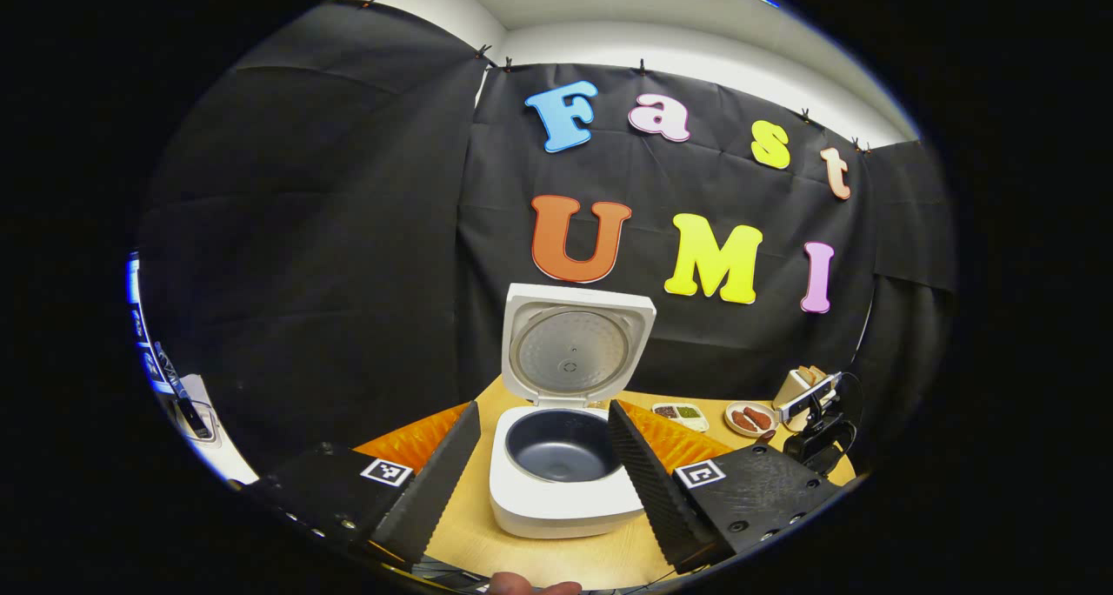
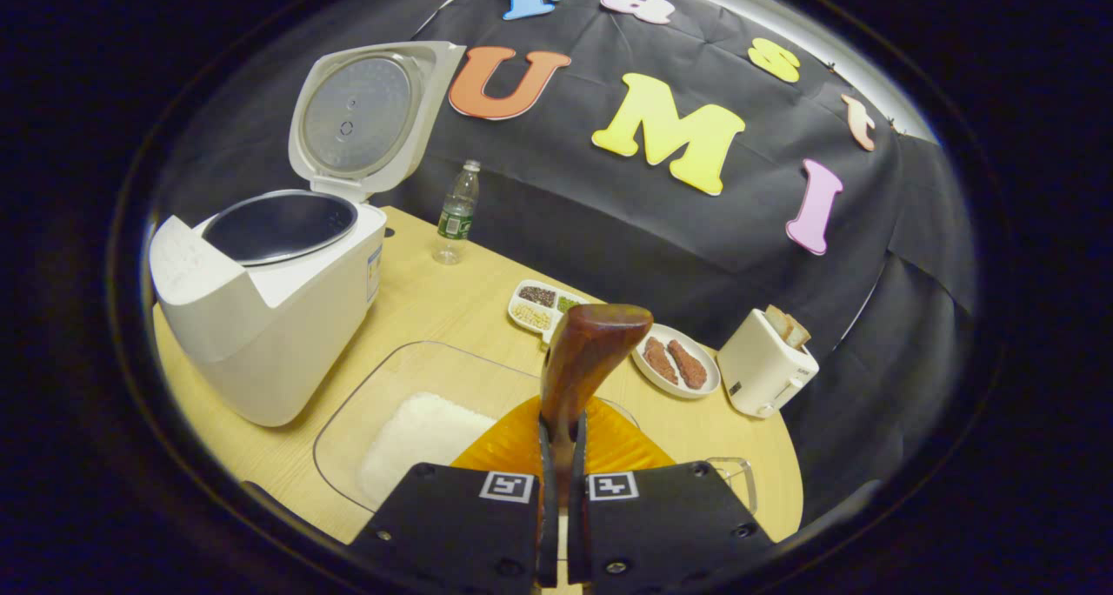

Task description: Close the left gripper, press the button to open the rice cooker; take a wooden spoon from the chopstick holder with the right hand, scoop a spoonful of rice and pour it into the rice cooker, then put the wooden spoon back into the chopstick holder.

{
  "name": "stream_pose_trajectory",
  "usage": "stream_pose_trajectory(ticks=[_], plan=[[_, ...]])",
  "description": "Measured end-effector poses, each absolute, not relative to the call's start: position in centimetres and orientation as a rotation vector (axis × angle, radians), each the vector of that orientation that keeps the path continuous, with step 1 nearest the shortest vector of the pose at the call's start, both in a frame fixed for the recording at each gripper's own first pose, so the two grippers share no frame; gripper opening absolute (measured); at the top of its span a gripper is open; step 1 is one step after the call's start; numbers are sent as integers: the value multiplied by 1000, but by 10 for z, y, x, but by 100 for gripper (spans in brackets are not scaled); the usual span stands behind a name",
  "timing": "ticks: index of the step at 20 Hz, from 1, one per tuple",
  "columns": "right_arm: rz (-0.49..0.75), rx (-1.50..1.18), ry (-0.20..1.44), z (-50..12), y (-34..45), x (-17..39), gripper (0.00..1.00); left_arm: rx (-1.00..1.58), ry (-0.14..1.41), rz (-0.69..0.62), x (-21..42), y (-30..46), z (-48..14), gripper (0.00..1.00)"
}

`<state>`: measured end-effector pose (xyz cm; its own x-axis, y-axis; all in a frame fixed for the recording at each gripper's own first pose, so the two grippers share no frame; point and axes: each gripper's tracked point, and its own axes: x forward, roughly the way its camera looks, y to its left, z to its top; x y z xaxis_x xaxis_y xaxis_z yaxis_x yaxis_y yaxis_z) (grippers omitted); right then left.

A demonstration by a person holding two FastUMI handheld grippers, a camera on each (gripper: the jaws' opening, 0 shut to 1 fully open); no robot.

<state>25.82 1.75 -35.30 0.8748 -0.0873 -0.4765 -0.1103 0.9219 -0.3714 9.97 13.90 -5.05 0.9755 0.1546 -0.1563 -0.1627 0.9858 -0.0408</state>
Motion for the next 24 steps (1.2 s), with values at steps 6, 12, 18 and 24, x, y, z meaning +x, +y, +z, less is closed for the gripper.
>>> stream_pose_trajectory(ticks=[6,12,18,24], plan=[[34,-169,595,-365,41,255,10,-63,147,194,89,157,-50,94],[49,218,672,-370,51,256,10,-63,158,200,84,156,-51,94],[46,606,724,-377,42,257,9,-40,172,171,87,131,-53,94],[37,832,695,-361,15,255,10,-38,161,169,91,108,-48,94]])
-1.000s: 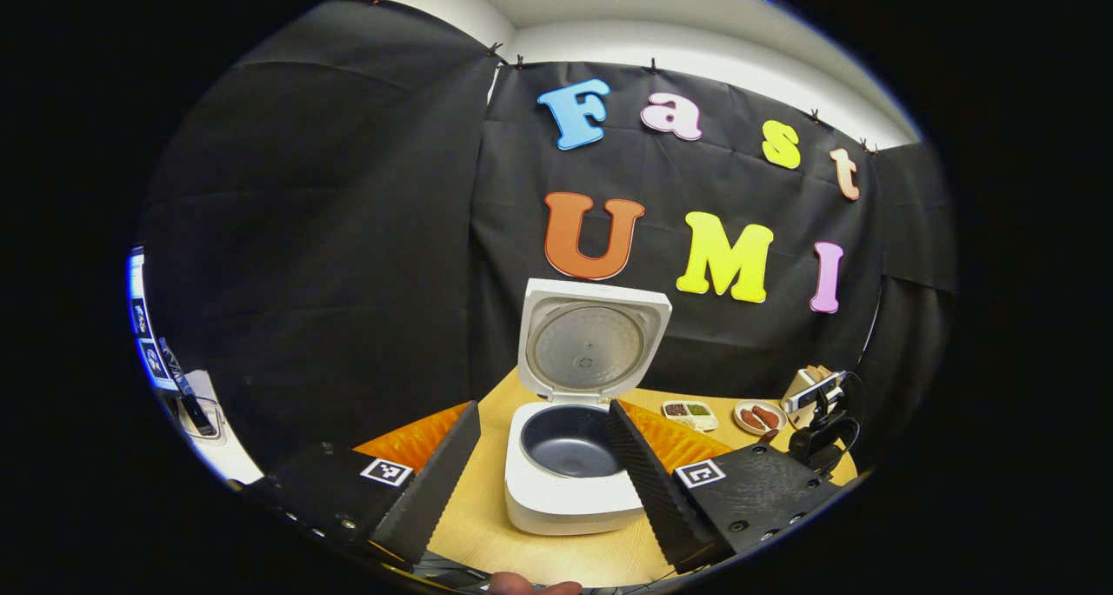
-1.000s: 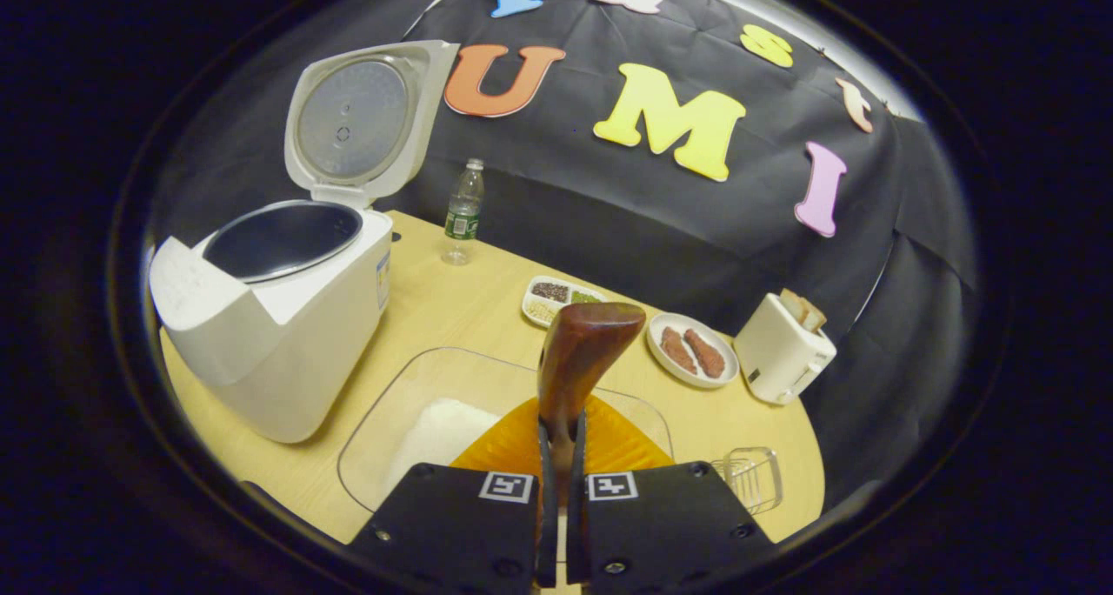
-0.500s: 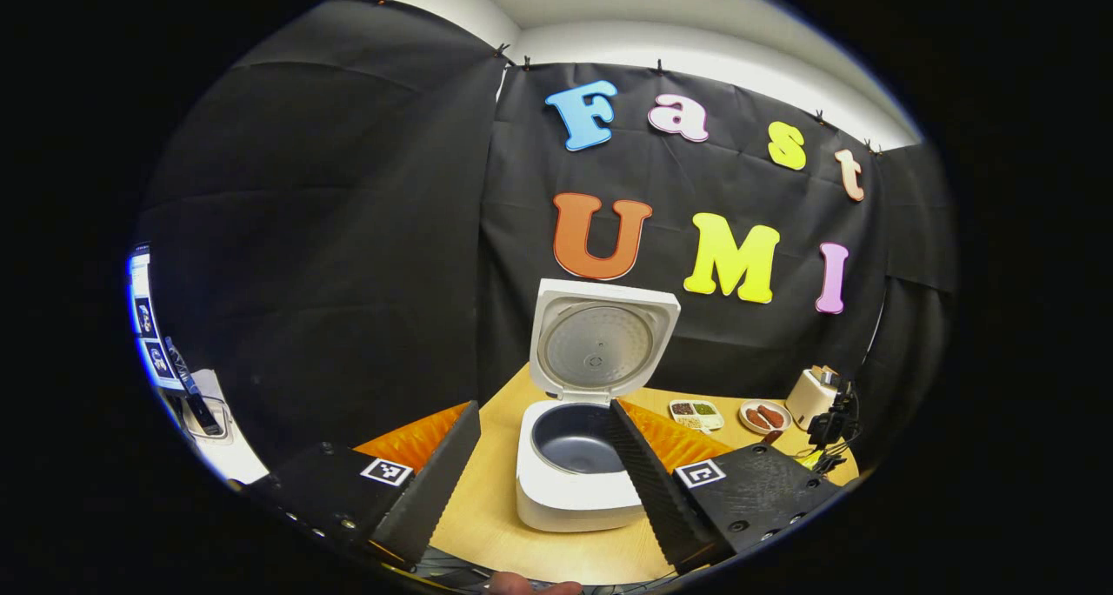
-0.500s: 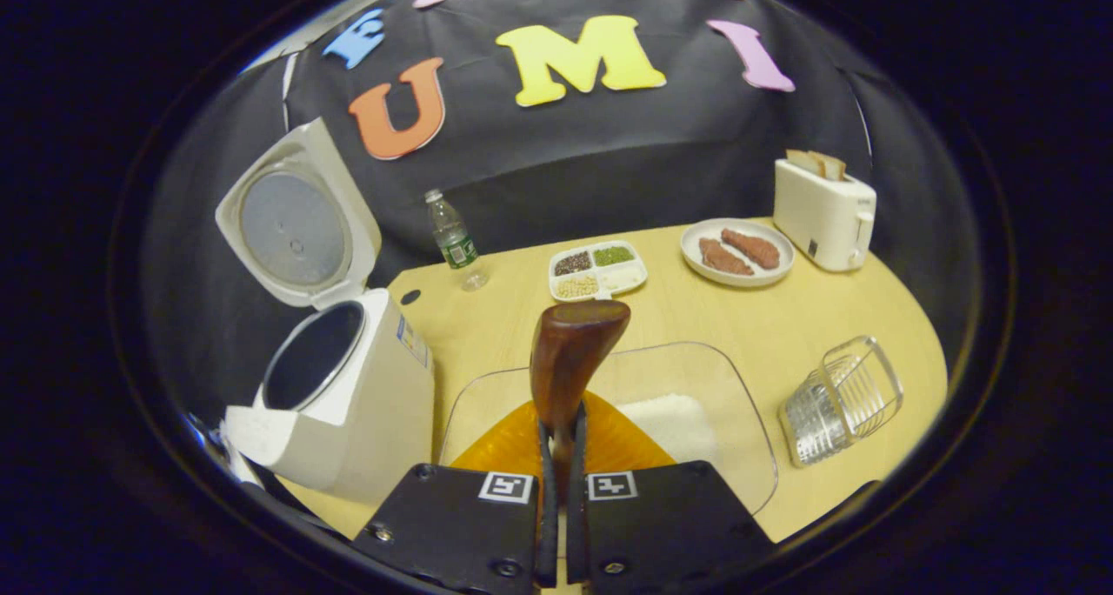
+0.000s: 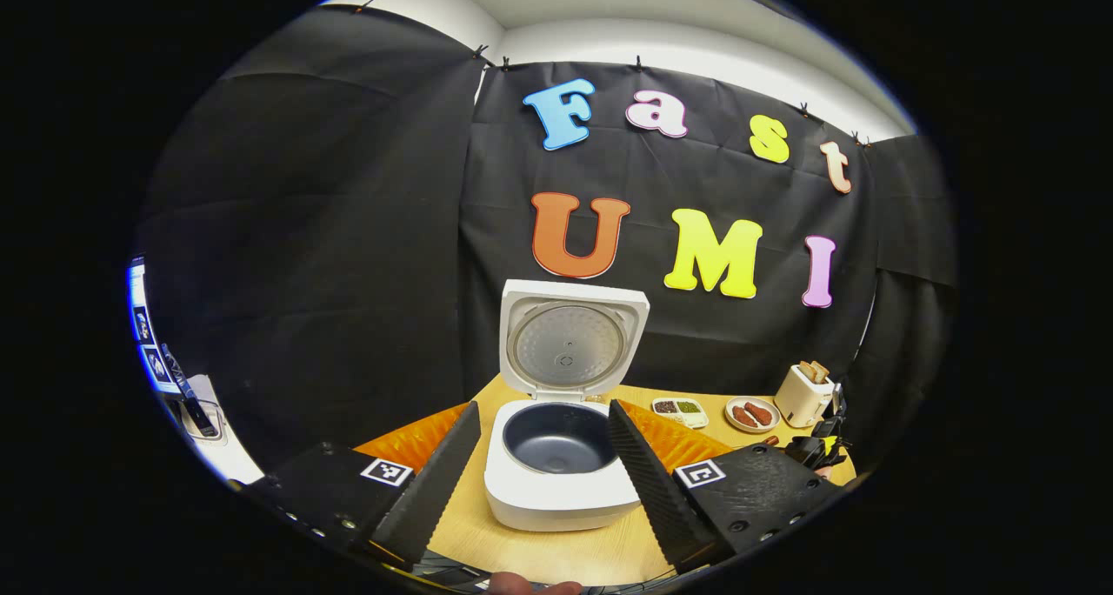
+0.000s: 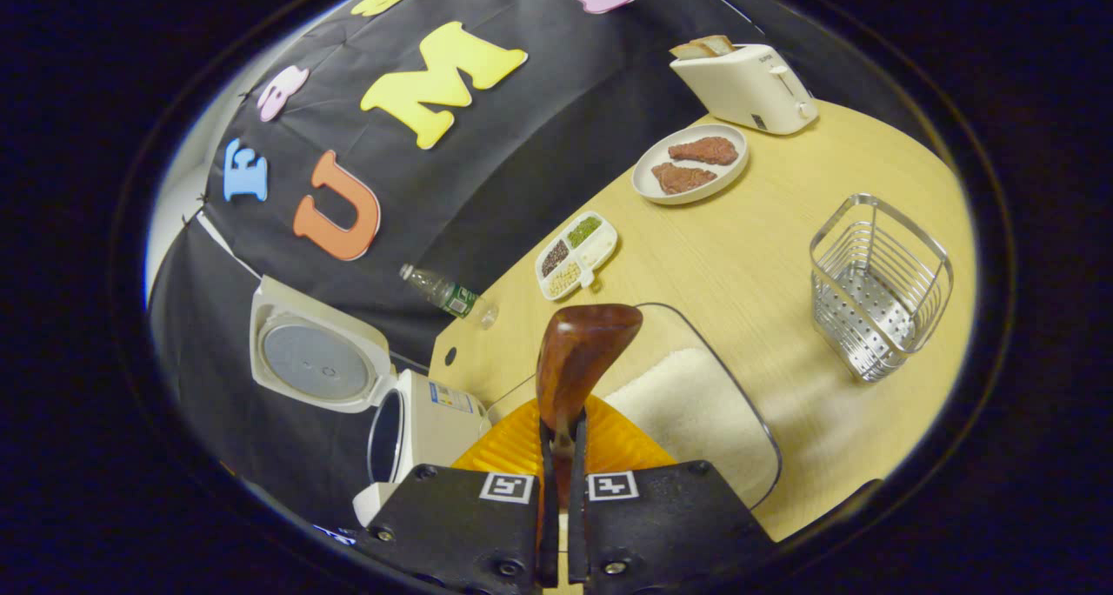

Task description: Close the left gripper, press the button to open the rice cooker; take a wooden spoon from the chopstick holder with the right hand, scoop a spoonful of rice and pour it into the rice cooker, then put the wooden spoon back into the chopstick holder.

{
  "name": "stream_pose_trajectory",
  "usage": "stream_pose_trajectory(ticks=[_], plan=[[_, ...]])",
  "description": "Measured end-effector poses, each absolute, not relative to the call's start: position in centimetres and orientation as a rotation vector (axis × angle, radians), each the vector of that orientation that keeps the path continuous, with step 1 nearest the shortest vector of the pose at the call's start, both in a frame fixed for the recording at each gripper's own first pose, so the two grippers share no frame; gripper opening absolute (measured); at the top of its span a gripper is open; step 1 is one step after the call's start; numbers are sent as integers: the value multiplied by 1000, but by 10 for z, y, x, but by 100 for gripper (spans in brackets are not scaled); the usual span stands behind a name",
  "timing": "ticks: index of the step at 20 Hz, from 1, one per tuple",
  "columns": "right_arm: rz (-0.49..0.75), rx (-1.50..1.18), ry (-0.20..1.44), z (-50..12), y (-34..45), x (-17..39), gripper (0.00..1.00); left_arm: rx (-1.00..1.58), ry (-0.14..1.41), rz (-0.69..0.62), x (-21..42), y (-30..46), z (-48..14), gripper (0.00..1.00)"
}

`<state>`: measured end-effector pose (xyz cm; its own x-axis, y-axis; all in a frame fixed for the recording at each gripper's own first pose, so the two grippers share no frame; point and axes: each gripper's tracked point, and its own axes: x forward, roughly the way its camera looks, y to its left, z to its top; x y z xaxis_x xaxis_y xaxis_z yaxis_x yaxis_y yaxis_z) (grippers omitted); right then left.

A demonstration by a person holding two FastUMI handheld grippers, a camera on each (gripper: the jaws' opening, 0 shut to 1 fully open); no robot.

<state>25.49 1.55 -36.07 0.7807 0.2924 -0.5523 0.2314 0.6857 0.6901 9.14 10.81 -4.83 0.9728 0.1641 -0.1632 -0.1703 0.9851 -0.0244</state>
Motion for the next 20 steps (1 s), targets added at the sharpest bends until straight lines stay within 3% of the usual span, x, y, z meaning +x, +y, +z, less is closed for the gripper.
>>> stream_pose_trajectory(ticks=[10,15,20], plan=[[114,952,584,-260,11,266,10,-45,117,183,89,98,-39,94],[218,954,533,-194,69,295,10,-16,117,183,81,110,-41,94],[296,917,536,-171,144,321,10,-28,118,165,75,125,-44,94]])
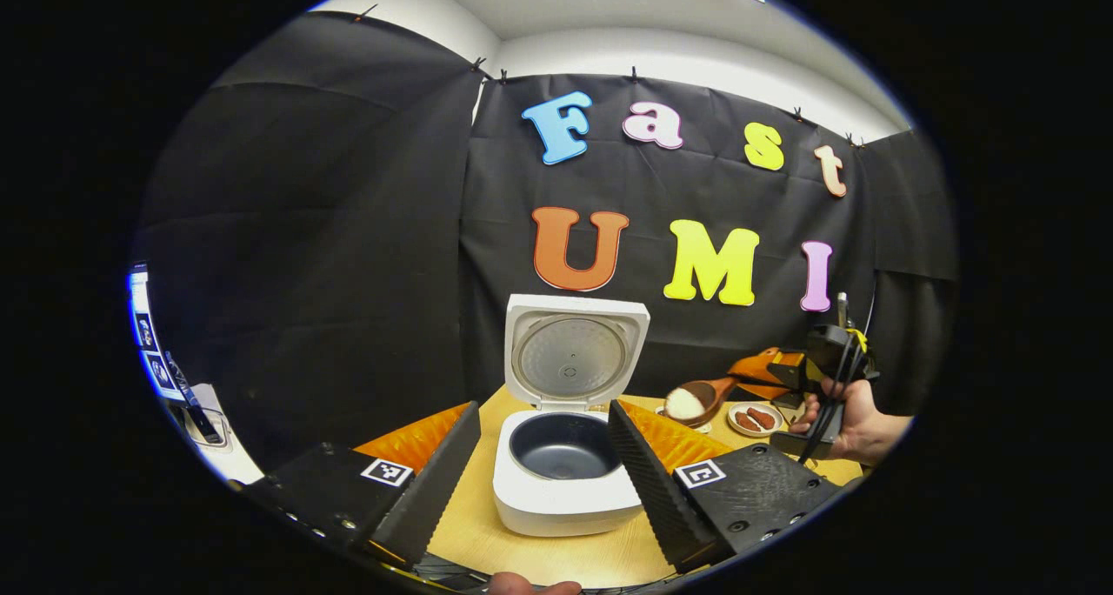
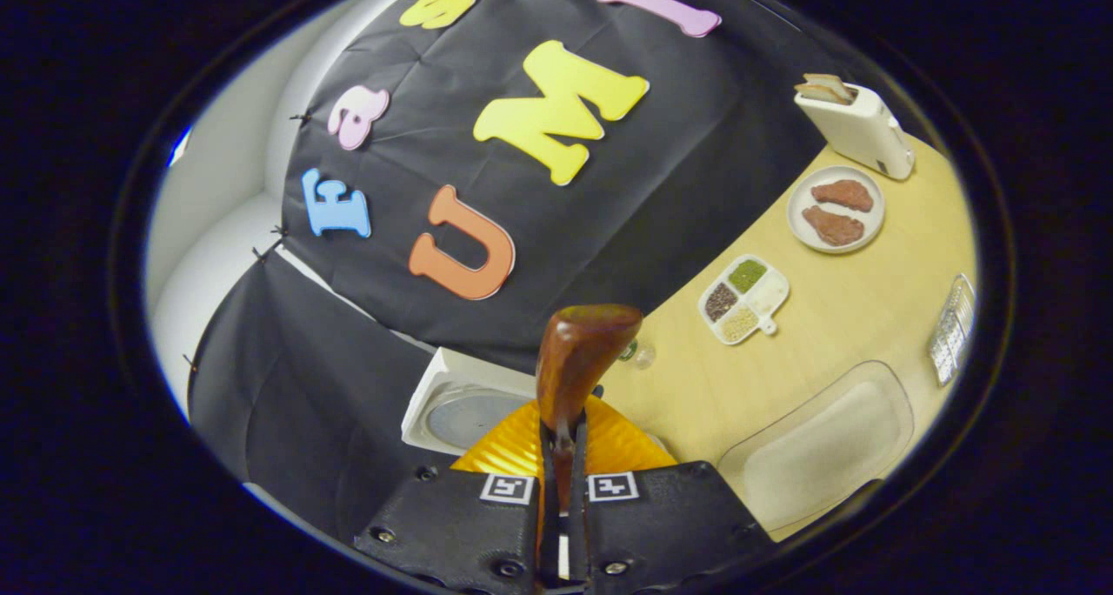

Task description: Close the left gripper, press the button to open the rice cooker; take a wooden spoon from the chopstick holder with the right hand, scoop a spoonful of rice and pour it into the rice cooker, then put the wooden spoon back into the chopstick holder.

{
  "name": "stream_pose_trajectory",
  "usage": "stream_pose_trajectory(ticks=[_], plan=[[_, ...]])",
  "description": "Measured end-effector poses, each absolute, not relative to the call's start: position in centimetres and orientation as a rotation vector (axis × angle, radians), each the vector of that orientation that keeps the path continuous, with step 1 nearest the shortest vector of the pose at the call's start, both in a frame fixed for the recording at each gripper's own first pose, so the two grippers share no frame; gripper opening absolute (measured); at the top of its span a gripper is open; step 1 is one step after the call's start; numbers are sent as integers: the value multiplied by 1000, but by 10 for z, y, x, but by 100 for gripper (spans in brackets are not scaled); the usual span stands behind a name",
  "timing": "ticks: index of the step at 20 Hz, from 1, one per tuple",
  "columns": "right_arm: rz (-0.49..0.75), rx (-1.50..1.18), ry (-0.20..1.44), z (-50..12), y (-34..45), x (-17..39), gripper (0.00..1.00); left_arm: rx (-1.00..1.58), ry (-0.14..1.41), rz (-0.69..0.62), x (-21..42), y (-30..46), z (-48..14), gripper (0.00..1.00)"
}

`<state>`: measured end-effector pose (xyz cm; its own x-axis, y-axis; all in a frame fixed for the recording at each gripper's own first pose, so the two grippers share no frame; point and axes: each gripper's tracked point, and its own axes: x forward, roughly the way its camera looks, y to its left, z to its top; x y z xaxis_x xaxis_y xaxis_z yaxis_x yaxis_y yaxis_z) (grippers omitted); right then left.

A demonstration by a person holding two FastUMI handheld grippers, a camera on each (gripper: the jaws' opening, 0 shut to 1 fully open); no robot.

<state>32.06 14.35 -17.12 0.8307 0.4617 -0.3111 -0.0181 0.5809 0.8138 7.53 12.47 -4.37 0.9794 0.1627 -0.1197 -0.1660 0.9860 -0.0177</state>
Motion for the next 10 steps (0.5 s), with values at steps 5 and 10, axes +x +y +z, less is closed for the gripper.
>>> stream_pose_trajectory(ticks=[5,10], plan=[[329,782,594,-197,208,338,9,-54,135,202,65,154,-48,94],[320,580,625,-225,242,342,10,-79,137,243,50,178,-54,94]])
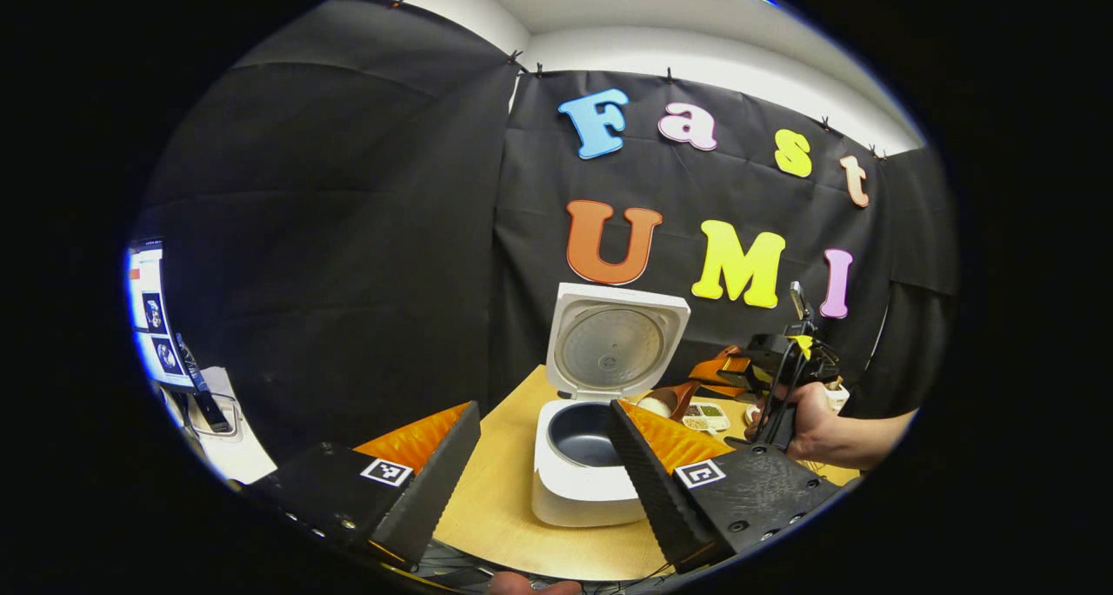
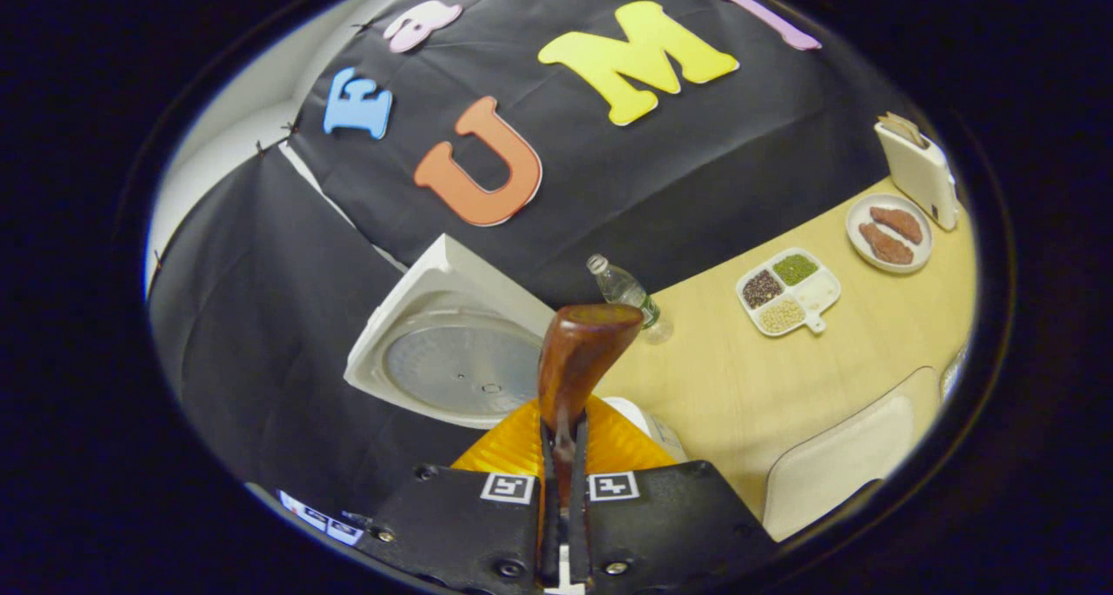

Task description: Close the left gripper, press the button to open the rice cooker; take a wooden spoon from the chopstick holder with the right hand, scoop a spoonful of rice and pour it into the rice cooker, then put the wooden spoon back into the chopstick holder.

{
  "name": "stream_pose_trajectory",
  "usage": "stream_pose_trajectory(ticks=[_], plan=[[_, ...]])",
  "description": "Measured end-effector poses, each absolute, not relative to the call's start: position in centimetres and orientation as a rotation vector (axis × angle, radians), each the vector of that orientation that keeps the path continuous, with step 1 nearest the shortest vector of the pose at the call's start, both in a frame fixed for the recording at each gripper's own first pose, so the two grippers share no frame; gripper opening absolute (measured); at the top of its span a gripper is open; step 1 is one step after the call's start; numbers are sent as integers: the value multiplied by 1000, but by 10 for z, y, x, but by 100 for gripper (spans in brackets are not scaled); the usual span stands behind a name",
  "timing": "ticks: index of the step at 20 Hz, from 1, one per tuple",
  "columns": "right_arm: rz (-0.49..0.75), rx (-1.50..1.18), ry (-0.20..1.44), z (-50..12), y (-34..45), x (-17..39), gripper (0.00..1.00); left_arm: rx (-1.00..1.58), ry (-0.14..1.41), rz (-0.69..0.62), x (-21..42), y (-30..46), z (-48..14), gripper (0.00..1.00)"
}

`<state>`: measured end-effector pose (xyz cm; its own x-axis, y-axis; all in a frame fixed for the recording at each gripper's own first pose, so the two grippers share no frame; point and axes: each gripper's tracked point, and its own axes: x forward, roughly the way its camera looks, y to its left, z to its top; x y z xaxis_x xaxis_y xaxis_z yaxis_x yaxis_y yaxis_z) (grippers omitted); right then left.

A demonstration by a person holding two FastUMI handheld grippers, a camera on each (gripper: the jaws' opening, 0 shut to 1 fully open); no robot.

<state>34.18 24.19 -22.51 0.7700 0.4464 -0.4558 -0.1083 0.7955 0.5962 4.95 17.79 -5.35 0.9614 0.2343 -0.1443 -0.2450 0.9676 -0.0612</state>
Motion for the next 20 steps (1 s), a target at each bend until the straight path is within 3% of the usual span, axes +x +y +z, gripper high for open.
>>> stream_pose_trajectory(ticks=[9,20], plan=[[323,311,597,-222,265,342,9,-92,137,252,48,193,-56,94],[389,-18,449,-185,290,335,9,-99,135,234,44,194,-59,94]])
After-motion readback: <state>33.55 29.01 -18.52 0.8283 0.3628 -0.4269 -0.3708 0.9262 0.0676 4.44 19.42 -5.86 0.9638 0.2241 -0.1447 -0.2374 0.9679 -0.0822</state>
